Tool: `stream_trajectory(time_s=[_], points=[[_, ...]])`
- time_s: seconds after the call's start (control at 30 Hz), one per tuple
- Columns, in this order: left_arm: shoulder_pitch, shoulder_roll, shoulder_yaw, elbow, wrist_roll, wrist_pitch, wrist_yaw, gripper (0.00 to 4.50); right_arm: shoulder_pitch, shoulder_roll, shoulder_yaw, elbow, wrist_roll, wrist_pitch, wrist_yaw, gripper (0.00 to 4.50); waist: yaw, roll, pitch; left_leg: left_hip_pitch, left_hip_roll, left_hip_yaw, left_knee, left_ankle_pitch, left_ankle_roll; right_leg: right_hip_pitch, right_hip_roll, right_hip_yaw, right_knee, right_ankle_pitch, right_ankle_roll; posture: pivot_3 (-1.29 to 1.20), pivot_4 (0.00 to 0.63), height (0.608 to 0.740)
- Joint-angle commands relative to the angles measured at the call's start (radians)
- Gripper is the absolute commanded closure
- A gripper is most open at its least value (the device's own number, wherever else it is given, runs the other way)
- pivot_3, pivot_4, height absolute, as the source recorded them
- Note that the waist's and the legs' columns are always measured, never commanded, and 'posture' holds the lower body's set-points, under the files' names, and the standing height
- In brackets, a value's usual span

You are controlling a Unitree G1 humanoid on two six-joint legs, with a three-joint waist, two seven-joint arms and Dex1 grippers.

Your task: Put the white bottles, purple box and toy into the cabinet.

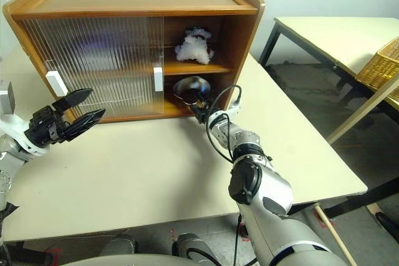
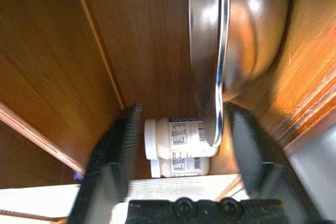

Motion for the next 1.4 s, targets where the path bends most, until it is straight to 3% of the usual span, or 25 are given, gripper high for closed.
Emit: stream_trajectory(time_s=[0.03,0.27,0.4,0.53,0.63,0.7,0.8,1.13,1.4], points=[[-0.019,-0.01,-0.017,0.012,0.006,-0.007,-0.013,0.0,0.016,-0.03,-0.002,-0.001,-0.025,0.045,0.013,0.07,0.0,0.0,0.0,0.0,0.0,0.0,0.0,0.0,0.0,0.0,0.0,0.0,0.0,0.0,0.0,0.03,0.0,0.74],[-0.033,-0.029,-0.031,0.033,0.017,-0.016,-0.029,0.0,0.063,-0.081,0.017,-0.07,-0.034,0.193,0.041,0.03,-0.004,0.0,0.0,0.001,0.0,0.001,0.001,0.0,0.0,0.001,0.0,0.0,0.0,0.0,0.0,0.01,0.0,0.74],[-0.036,-0.034,-0.033,0.042,0.02,-0.019,-0.037,0.0,0.135,-0.091,0.068,-0.263,-0.019,0.354,0.077,0.03,-0.008,0.0,0.0,0.001,0.0,0.004,0.001,0.0,0.0,0.002,0.0,0.0,0.0,0.0,0.0,0.0,0.002,0.74],[-0.044,-0.04,-0.037,0.056,0.026,-0.023,-0.045,0.0,0.331,-0.073,0.294,-0.792,-0.012,0.477,0.179,0.03,-0.013,0.001,-0.001,0.002,0.0,0.01,0.001,0.001,0.001,0.002,0.002,-0.002,0.0,0.0,0.001,-0.01,0.003,0.74],[-0.048,-0.039,-0.036,0.063,0.027,-0.024,-0.049,0.0,0.46,-0.1,0.491,-1.09,-0.09,0.395,0.258,0.03,-0.021,0.001,-0.001,0.002,0.0,0.011,0.001,0.001,0.001,0.003,0.006,-0.001,0.001,-0.001,0.002,-0.01,0.004,0.74],[-0.049,-0.038,-0.035,0.066,0.027,-0.025,-0.051,0.0,0.518,-0.131,0.607,-1.205,-0.178,0.29,0.301,0.03,-0.032,0.001,-0.001,0.003,-0.001,0.012,0.001,0.002,0.003,0.004,0.007,-0.002,0.001,-0.006,0.011,-0.01,0.005,0.74],[-0.048,-0.037,-0.033,0.065,0.027,-0.024,-0.051,0.0,0.562,-0.166,0.75,-1.282,-0.338,0.071,0.361,0.69,-0.036,0.0,-0.002,0.004,-0.001,0.013,0.002,0.003,0.005,0.004,0.007,-0.002,0.001,-0.004,0.016,0.0,0.008,0.74],[-0.027,-0.031,-0.018,0.046,0.024,-0.021,-0.043,0.0,0.511,-0.025,0.92,-1.228,-0.639,-0.379,0.277,4.45,-0.035,0.001,-0.002,0.004,0.0,0.005,0.002,0.008,0.012,0.002,0.001,0.0,0.0,0.001,0.005,0.02,0.008,0.74],[-0.02,-0.023,-0.01,0.039,0.02,-0.018,-0.037,0.0,0.393,0.109,0.962,-1.07,-0.788,-0.571,0.165,4.48,-0.027,0.002,-0.003,0.001,0.0,-0.003,-0.002,0.008,0.012,-0.005,0.001,-0.002,0.0,0.003,-0.002,0.03,0.007,0.74]])
